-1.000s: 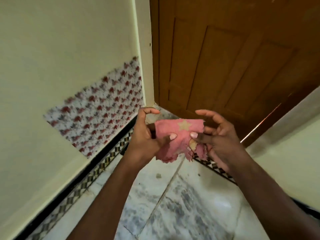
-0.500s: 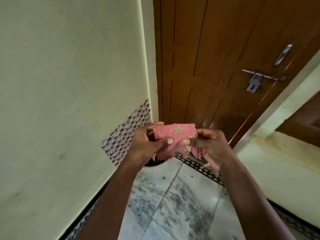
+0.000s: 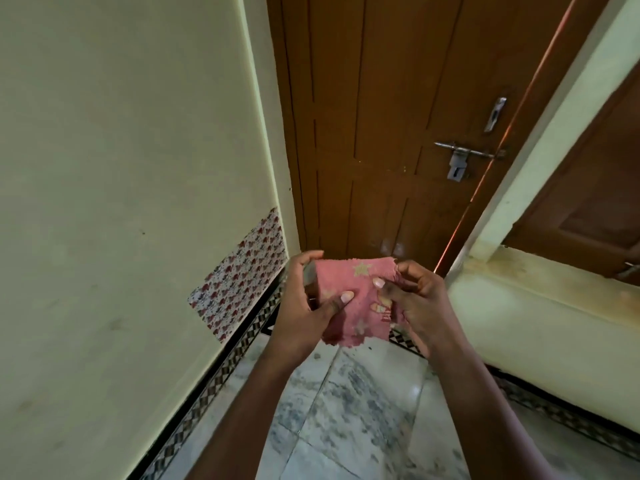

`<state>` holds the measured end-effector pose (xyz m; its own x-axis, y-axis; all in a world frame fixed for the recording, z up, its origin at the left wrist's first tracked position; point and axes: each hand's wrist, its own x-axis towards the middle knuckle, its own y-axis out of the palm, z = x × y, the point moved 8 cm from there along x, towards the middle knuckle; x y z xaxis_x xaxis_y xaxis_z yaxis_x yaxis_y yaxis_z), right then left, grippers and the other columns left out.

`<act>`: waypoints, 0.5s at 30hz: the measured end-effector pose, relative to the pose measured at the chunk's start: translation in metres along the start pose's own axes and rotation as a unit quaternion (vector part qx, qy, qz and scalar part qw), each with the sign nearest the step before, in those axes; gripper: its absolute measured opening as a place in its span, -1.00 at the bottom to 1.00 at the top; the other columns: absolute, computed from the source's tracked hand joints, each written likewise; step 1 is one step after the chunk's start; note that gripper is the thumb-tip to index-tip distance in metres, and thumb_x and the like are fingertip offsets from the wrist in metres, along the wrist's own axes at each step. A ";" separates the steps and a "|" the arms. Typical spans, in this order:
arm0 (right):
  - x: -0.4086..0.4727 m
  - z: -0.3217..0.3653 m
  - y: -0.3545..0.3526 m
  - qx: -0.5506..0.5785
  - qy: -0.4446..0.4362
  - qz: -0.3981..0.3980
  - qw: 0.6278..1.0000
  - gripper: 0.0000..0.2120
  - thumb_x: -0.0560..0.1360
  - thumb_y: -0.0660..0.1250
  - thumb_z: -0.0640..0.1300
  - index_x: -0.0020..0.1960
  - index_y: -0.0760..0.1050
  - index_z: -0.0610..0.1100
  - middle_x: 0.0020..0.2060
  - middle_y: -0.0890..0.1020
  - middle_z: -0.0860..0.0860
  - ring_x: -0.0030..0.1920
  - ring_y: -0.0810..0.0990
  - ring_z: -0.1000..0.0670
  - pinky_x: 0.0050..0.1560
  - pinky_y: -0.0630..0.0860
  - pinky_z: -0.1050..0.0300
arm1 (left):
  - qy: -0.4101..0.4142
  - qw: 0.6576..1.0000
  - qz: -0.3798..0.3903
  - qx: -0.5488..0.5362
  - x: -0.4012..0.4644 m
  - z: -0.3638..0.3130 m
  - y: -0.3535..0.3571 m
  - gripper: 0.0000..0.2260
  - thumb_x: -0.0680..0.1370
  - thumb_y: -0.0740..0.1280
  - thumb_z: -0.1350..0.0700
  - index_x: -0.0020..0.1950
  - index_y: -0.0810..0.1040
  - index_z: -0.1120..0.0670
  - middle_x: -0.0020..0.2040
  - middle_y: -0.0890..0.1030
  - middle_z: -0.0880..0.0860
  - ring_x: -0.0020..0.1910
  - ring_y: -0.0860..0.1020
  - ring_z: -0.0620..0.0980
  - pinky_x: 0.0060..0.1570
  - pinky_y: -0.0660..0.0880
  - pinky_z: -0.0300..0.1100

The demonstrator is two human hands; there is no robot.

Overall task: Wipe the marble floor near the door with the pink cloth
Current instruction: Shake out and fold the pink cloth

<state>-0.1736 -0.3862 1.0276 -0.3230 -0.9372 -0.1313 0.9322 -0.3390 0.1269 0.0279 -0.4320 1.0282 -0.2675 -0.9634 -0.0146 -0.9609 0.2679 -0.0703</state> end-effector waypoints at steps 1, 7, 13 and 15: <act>-0.003 0.000 -0.012 0.008 0.001 -0.012 1.000 -0.84 0.56 0.47 -0.32 0.14 0.64 -0.22 -0.01 0.79 -0.12 0.02 0.80 -0.16 -0.09 0.76 -0.04 | 0.009 1.000 0.007 -0.001 -0.001 -0.002 0.010 -0.43 0.48 0.63 0.00 0.38 0.41 -0.19 0.30 0.64 0.11 0.25 0.69 0.11 0.12 0.72 0.13; -0.003 -0.003 -0.099 0.055 0.015 -0.053 0.997 -0.84 0.58 0.46 -0.32 0.15 0.64 -0.23 0.02 0.78 -0.19 0.04 0.79 -0.20 -0.10 0.76 -0.07 | 0.080 0.991 0.020 0.108 0.004 -0.016 0.088 -0.85 0.59 0.51 0.22 0.09 0.71 -0.01 0.06 0.72 -0.21 0.15 0.65 -0.22 0.19 0.58 -0.17; 0.001 0.008 -0.221 0.042 0.005 -0.057 0.997 -0.67 0.43 0.59 -0.39 0.15 0.63 -0.24 0.02 0.75 -0.32 -0.03 0.77 -0.26 0.01 0.73 -0.32 | 0.090 0.986 0.033 0.133 0.013 -0.020 0.210 -0.71 0.53 0.57 0.22 0.23 0.74 0.00 0.10 0.69 -0.38 0.19 0.63 -0.33 0.28 0.61 -0.23; 0.004 0.016 -0.272 0.032 0.000 -0.054 0.998 -0.66 0.41 0.59 -0.42 0.14 0.63 -0.24 0.01 0.75 -0.34 -0.06 0.76 -0.24 -0.01 0.73 -0.35 | 0.089 0.986 0.039 0.134 0.019 -0.017 0.263 -0.67 0.51 0.59 0.22 0.24 0.73 -0.02 0.17 0.71 -0.25 0.22 0.64 -0.27 0.31 0.61 -0.15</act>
<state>-0.4314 -0.2991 1.0077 -0.4213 -0.8949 -0.1470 0.8795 -0.4427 0.1744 -0.2314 -0.3793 1.0265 -0.3710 -0.9175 0.1437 -0.8901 0.3072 -0.3367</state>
